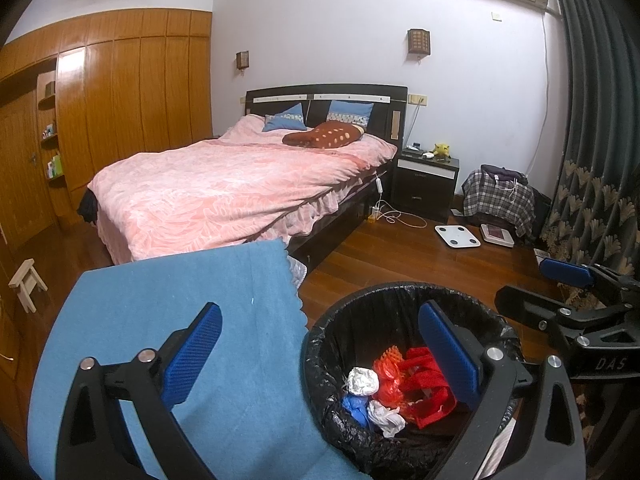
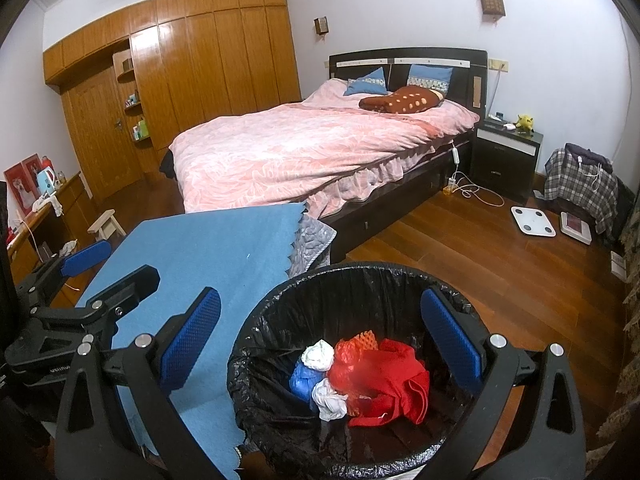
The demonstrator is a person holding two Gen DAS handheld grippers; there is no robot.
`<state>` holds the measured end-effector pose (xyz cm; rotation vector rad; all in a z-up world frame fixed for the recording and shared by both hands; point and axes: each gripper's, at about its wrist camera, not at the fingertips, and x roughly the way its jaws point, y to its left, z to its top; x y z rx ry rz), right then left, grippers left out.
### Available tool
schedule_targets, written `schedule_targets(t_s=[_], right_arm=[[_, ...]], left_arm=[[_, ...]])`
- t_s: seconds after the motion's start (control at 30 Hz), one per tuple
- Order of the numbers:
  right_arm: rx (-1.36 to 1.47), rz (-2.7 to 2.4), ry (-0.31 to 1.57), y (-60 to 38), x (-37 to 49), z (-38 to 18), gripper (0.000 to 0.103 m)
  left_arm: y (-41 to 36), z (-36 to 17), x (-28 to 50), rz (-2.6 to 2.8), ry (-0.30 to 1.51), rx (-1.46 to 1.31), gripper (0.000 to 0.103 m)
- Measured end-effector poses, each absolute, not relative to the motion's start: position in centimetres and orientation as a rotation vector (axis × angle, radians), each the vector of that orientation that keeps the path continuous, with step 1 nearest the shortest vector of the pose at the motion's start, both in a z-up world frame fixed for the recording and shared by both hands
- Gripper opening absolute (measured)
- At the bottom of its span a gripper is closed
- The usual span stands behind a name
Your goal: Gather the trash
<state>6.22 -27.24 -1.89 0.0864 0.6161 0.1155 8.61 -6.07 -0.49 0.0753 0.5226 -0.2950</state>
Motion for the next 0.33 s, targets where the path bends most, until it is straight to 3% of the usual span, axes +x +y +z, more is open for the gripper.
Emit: schedule_targets(t_s=[0.33], right_arm=[[0.086,0.116,0.617,-27.21,6.25,-1.86,0.098]], left_arm=[[-6.05,-0.46,8.65,-0.295,0.523,0.075,0.097]])
